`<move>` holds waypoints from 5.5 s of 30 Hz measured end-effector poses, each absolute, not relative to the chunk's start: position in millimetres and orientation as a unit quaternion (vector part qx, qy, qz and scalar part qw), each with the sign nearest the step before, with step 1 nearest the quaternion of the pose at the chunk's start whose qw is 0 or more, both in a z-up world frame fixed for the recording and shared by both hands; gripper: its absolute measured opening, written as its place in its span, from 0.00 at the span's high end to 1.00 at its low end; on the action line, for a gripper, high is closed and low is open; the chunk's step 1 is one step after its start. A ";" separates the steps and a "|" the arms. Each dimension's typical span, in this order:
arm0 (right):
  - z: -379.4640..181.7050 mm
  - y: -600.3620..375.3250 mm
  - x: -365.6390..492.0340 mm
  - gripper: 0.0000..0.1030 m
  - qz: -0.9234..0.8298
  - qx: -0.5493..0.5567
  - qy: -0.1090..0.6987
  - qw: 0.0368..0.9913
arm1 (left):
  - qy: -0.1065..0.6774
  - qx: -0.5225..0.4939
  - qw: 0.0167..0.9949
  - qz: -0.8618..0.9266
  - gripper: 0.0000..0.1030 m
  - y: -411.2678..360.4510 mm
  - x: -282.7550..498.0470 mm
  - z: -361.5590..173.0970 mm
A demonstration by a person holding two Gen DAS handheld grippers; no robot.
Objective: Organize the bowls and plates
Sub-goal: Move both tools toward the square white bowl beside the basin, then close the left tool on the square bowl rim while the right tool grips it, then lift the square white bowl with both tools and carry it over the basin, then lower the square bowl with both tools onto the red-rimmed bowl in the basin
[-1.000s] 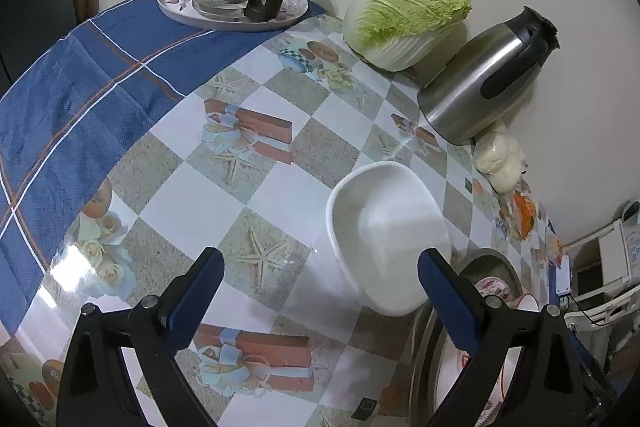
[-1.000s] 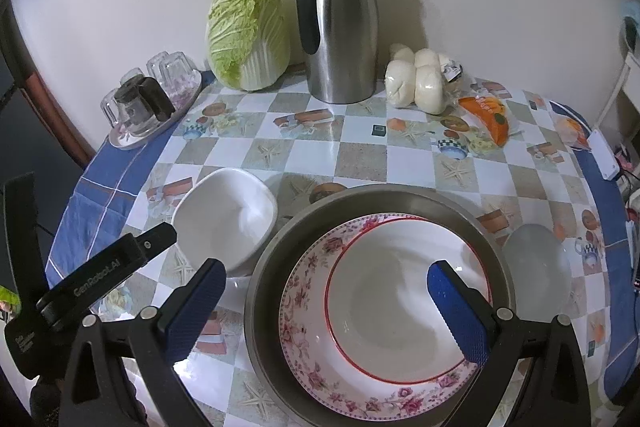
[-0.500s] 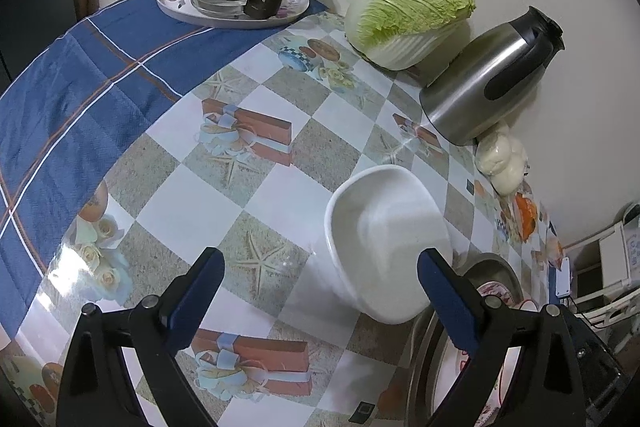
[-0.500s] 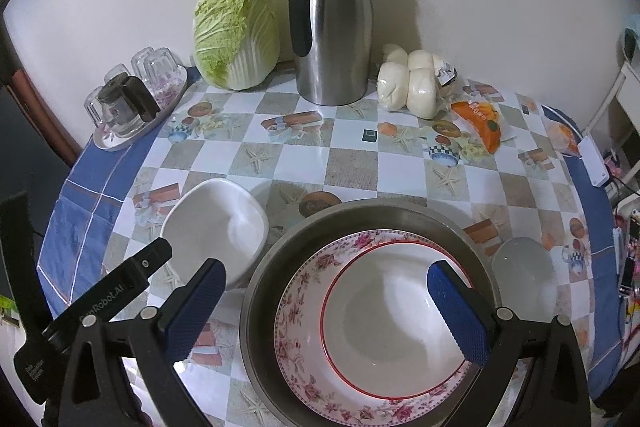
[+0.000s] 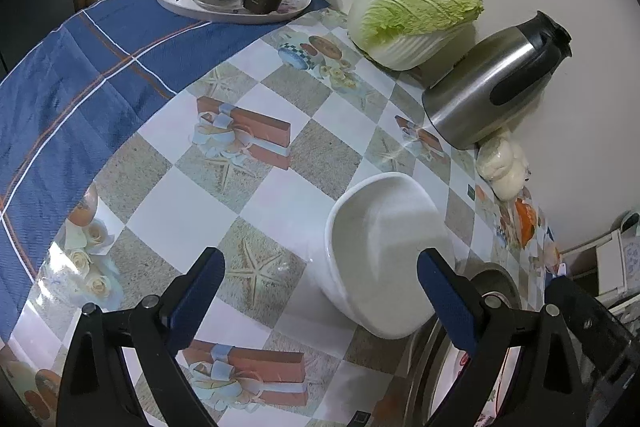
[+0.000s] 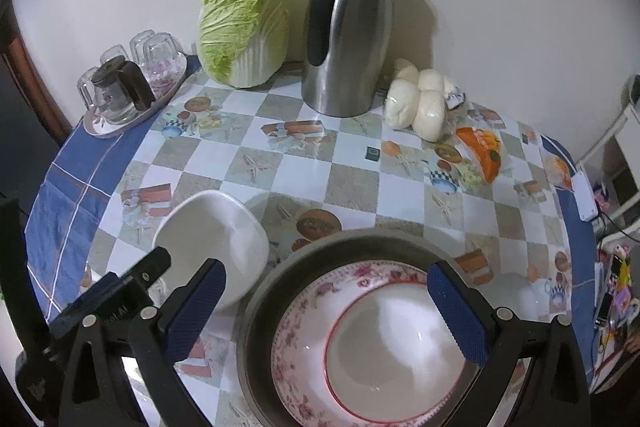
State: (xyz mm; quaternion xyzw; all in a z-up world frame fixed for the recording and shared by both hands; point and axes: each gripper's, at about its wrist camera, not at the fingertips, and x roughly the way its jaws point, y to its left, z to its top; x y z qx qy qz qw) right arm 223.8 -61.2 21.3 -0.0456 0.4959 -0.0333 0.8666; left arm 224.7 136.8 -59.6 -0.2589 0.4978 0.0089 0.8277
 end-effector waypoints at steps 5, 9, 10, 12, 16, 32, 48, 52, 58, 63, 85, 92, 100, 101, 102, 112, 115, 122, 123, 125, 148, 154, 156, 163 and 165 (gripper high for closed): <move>11.7 -49.2 238.0 0.01 -0.012 -0.050 0.500 0.865 | 0.509 -0.258 0.821 0.009 0.22 135.1 228.3 -66.9; -4.3 -40.4 247.0 0.08 0.000 -0.049 0.509 0.859 | 0.519 -0.253 0.816 0.012 0.25 132.8 230.2 -73.6; -8.7 -38.9 249.2 0.13 0.003 -0.047 0.511 0.858 | 0.520 -0.252 0.816 0.012 0.25 132.9 230.3 -75.0; -15.4 -37.4 252.9 0.14 0.009 -0.043 0.515 0.856 | 0.525 -0.257 0.812 0.010 0.25 133.8 230.5 -79.4; -27.9 -31.5 260.9 0.21 0.022 -0.049 0.521 0.852 | 0.533 -0.257 0.806 0.013 0.25 133.9 232.5 -87.0; -70.1 -28.4 289.7 0.52 0.010 -0.058 0.553 0.831 | 0.549 -0.269 0.791 0.017 0.38 123.0 238.9 -107.1; -78.4 -19.7 292.6 0.81 0.036 -0.043 0.559 0.827 | 0.535 -0.328 0.779 -0.014 0.69 122.1 241.1 -117.1; -75.0 -14.4 286.9 0.82 0.053 -0.047 0.558 0.827 | 0.531 -0.323 0.783 -0.009 0.70 130.8 234.7 -109.9; -63.6 -9.7 277.9 0.82 0.066 -0.033 0.548 0.833 | 0.526 -0.305 0.793 -0.005 0.70 133.7 231.8 -94.6; -41.9 -7.9 265.8 0.82 0.078 -0.030 0.536 0.840 | 0.519 -0.291 0.803 -0.011 0.71 128.6 227.0 -78.6; 18.4 -56.7 185.1 0.82 0.088 0.027 0.468 0.879 | 0.467 -0.215 0.857 -0.042 0.73 91.7 179.7 -6.6; 29.6 -83.1 158.0 0.82 0.087 0.057 0.448 0.888 | 0.452 -0.191 0.869 -0.067 0.73 72.3 165.6 12.5; 38.6 -114.8 137.9 0.82 0.094 0.090 0.425 0.896 | 0.438 -0.161 0.881 -0.078 0.73 46.6 154.1 29.0; 39.5 -117.7 136.5 0.82 0.095 0.092 0.424 0.896 | 0.436 -0.159 0.882 -0.079 0.73 43.5 153.0 30.7; 40.5 -121.1 135.0 0.82 0.096 0.094 0.422 0.897 | 0.435 -0.156 0.883 -0.080 0.73 40.2 152.0 32.8; 48.5 -161.1 119.8 0.82 0.098 0.129 0.413 0.896 | 0.421 -0.133 0.892 -0.092 0.73 8.1 143.2 50.9; 50.3 -171.5 114.8 0.82 0.099 0.136 0.410 0.896 | 0.421 -0.122 0.895 -0.090 0.73 -3.8 140.8 53.5; 52.3 -197.2 105.3 0.82 0.096 0.153 0.404 0.897 | 0.419 -0.095 0.899 -0.089 0.73 -32.2 136.0 57.3; 52.3 -200.7 104.6 0.82 0.096 0.155 0.404 0.896 | 0.419 -0.093 0.899 -0.090 0.73 -36.3 135.5 57.4; 51.6 -208.8 103.1 0.82 0.094 0.162 0.405 0.895 | 0.420 -0.089 0.898 -0.093 0.73 -44.0 134.3 57.4; 30.5 -251.3 110.5 0.82 0.079 0.199 0.421 0.882 | 0.450 -0.067 0.886 -0.090 0.73 -77.0 143.6 36.7; 19.4 -244.1 118.8 0.82 0.075 0.195 0.433 0.877 | 0.464 -0.071 0.879 -0.084 0.73 -71.9 151.6 25.1; 15.1 -241.7 121.4 0.82 0.075 0.194 0.438 0.875 | 0.467 -0.073 0.877 -0.082 0.73 -70.1 153.3 22.8; 9.0 -236.8 127.3 0.82 0.073 0.188 0.443 0.873 | 0.474 -0.087 0.872 -0.086 0.73 -64.0 159.0 16.0; 6.5 -236.7 129.2 0.82 0.073 0.190 0.445 0.872 | 0.476 -0.086 0.871 -0.085 0.73 -63.2 161.0 13.7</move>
